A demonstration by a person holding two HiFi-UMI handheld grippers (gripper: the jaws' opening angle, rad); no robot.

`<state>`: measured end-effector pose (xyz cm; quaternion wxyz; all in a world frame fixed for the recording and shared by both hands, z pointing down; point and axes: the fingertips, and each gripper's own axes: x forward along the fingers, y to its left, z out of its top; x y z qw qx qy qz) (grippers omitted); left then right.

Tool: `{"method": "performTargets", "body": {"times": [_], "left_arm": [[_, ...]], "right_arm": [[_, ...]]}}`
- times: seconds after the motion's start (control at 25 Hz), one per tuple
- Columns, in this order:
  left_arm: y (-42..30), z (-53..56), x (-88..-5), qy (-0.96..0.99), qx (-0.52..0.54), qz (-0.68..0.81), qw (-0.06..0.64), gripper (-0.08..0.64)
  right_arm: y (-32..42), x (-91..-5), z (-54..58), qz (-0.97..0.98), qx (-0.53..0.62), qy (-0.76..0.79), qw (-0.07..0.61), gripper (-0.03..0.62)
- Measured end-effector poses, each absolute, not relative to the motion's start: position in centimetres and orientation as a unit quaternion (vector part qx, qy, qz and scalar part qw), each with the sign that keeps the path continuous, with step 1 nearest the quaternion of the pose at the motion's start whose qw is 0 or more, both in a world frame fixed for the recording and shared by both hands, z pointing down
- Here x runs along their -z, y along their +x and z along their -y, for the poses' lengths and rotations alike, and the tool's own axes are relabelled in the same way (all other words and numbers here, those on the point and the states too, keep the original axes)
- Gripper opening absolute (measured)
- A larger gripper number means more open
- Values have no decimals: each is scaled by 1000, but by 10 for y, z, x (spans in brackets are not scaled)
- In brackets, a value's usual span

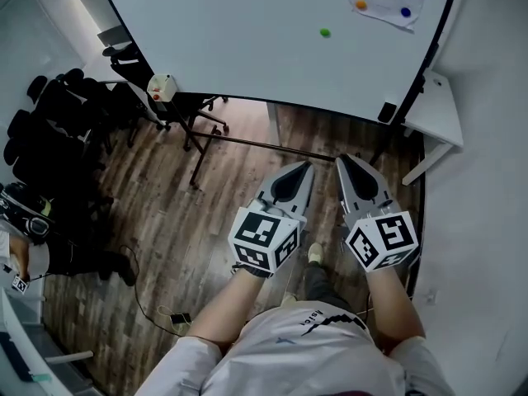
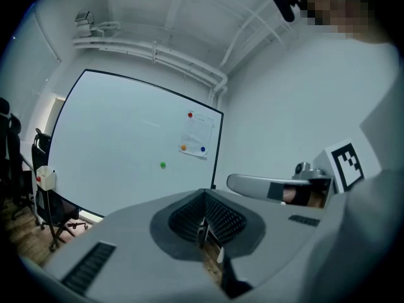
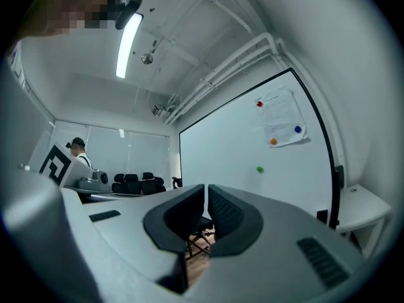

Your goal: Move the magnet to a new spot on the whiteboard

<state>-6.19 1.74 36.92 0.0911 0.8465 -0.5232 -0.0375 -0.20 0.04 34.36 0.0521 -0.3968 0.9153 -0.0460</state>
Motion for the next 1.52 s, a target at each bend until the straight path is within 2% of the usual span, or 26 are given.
{"method": "performTargets", "body": {"times": [0.52,0.84,1.52], "left_arm": [[-76,149,-360,823,35,562,79,9],[-92,205,-363,822,24,563,79,9],[-143,330,-367,861,34,502,73,9]], "right_arm": [[-12,-337,195,-919,24,-391,42,17],[-30,-347,262,-914,22,-404,25,61],[-60,-360,387,-840,-35,-541,-21,81]]}}
